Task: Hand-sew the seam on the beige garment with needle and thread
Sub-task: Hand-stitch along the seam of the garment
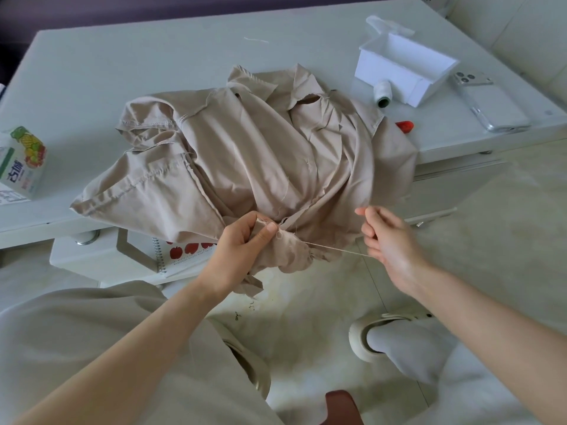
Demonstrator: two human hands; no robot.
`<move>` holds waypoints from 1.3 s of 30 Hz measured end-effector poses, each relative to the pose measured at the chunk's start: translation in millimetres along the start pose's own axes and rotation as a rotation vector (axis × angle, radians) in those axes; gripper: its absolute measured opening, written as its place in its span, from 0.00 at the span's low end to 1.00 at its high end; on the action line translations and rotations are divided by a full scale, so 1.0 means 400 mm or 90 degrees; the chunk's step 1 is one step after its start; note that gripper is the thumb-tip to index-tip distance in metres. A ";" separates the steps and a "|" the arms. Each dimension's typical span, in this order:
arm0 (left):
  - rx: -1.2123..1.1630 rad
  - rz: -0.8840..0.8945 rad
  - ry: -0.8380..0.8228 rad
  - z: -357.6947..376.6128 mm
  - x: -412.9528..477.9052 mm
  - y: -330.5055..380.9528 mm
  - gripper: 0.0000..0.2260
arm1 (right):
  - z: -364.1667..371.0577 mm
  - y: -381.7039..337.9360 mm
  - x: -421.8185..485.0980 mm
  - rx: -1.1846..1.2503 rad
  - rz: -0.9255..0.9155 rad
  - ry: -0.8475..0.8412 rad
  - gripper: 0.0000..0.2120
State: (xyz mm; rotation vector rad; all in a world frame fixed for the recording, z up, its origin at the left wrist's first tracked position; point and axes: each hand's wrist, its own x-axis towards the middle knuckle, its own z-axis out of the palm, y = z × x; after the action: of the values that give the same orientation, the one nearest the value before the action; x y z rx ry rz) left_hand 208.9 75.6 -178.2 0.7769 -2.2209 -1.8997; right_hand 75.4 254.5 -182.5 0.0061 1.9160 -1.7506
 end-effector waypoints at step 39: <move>-0.052 0.107 0.053 -0.008 -0.019 0.017 0.09 | 0.158 -0.003 -0.077 -0.292 -0.187 -0.152 0.11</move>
State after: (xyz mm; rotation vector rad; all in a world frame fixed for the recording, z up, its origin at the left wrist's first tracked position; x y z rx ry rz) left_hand 214.6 76.9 -169.2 0.6244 -2.0751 -1.8307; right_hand 125.1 206.5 -170.2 -0.6479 2.1675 -1.3617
